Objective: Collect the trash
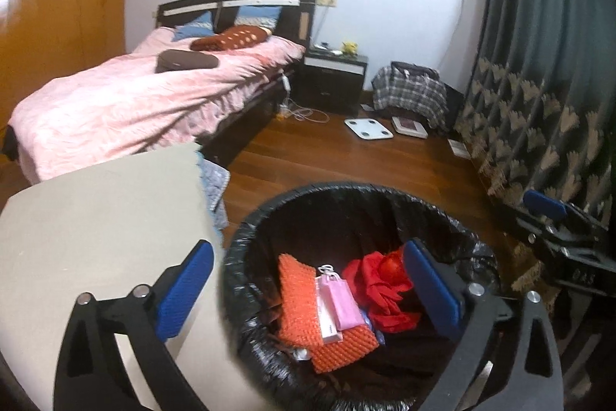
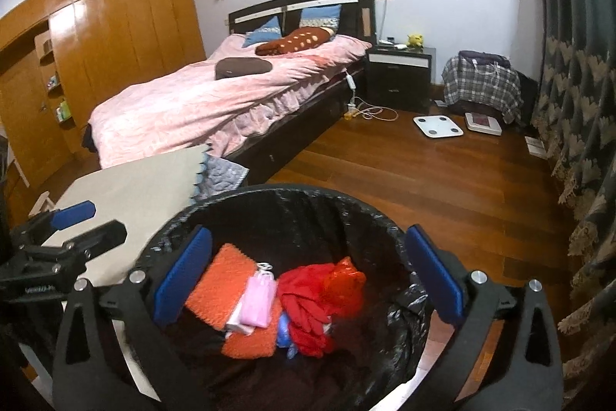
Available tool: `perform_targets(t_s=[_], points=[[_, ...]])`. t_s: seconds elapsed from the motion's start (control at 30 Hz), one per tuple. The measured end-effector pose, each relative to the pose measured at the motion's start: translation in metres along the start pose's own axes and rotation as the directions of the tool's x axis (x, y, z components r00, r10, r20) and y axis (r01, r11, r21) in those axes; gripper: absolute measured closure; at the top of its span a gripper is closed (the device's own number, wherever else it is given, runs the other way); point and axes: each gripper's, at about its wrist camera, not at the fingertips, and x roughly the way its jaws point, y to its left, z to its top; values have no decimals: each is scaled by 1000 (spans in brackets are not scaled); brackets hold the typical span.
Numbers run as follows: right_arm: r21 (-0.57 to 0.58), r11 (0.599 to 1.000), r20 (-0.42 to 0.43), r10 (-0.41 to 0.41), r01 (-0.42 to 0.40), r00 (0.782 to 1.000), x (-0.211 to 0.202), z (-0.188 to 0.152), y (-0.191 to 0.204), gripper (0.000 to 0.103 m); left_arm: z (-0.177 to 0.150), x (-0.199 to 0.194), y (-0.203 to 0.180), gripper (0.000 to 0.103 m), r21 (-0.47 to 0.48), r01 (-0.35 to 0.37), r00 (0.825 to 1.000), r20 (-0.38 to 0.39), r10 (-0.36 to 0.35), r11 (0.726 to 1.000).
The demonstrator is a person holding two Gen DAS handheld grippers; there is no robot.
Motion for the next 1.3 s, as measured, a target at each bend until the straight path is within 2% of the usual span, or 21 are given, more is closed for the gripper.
perform_targets(t_s=[0.23, 0.63, 1.3], points=[[-36, 999, 23, 27, -26, 999, -32, 9, 23, 5, 1, -40, 6, 6, -16, -47, 998, 43, 48, 999], [-76, 995, 61, 66, -61, 996, -77, 22, 54, 5, -5, -92, 8, 6, -53, -87, 992, 91, 92, 995], [-123, 988, 82, 102, -91, 991, -106, 28, 84, 5, -7, -142, 8, 6, -64, -151, 975, 155, 160, 986]])
